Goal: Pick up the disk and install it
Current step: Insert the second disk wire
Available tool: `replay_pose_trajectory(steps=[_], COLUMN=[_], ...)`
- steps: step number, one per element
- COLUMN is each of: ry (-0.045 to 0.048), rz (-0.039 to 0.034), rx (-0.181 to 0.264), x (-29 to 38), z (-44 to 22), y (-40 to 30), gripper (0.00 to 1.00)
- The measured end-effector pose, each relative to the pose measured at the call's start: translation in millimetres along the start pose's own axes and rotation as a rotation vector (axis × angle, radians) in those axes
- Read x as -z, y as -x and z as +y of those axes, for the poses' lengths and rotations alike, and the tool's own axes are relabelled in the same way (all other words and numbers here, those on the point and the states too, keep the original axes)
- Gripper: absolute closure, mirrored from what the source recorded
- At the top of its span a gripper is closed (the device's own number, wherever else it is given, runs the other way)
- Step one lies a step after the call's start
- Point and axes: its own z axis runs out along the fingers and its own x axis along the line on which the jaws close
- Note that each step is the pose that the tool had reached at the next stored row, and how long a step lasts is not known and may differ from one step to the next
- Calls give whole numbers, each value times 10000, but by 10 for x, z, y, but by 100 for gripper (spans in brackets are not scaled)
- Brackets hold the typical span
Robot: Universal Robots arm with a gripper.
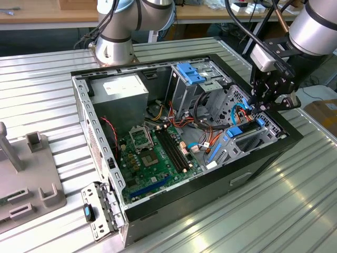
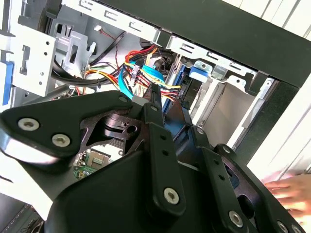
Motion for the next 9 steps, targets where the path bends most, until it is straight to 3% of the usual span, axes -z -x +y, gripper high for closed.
replay_pose_trajectory(steps=[2, 4, 6, 9], ry=[0, 100, 207, 378], rz=[1, 21, 89, 139], rx=[-4, -14, -26, -43], x=[0, -18, -25, 90], z=[-2, -125, -191, -210], y=[0, 20, 29, 45], gripper=[69, 69, 69, 69])
